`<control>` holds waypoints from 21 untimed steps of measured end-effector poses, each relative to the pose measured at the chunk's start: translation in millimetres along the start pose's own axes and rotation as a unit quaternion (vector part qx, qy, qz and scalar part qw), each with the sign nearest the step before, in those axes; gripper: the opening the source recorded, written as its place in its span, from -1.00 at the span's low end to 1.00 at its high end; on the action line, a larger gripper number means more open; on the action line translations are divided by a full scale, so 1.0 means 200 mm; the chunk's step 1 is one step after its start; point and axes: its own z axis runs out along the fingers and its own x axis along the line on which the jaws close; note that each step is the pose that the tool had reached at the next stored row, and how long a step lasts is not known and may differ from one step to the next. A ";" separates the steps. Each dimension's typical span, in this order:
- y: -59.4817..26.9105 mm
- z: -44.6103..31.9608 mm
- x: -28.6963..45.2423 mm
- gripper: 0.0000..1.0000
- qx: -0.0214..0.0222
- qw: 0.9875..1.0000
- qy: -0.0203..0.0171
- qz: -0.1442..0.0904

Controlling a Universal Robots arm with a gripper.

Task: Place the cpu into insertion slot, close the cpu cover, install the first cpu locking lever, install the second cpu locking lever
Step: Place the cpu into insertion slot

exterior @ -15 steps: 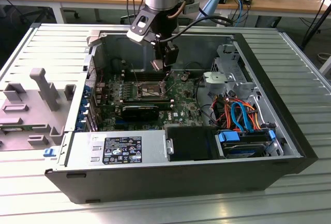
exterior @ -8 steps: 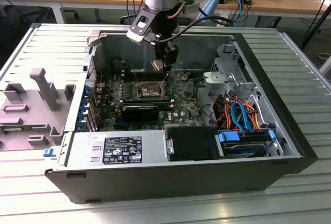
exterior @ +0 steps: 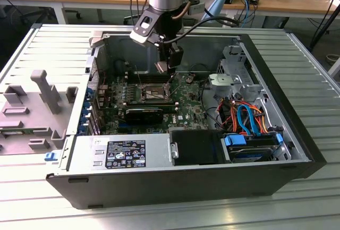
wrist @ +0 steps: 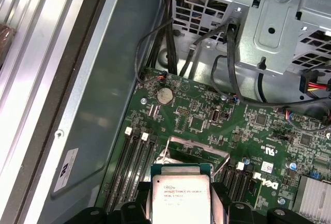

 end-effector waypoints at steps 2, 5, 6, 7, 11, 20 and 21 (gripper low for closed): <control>0.000 0.000 0.000 0.08 0.000 1.000 0.000 0.001; 0.000 0.001 0.000 0.08 0.000 1.000 0.000 0.002; 0.000 0.001 0.000 0.08 0.000 1.000 0.000 0.002; 0.000 0.001 0.000 0.08 0.000 1.000 0.000 0.002; 0.000 0.002 0.000 0.08 0.000 1.000 0.000 0.004; 0.000 0.003 0.000 0.08 0.000 1.000 -0.001 0.007; 0.000 0.004 0.000 0.08 0.000 1.000 -0.001 0.007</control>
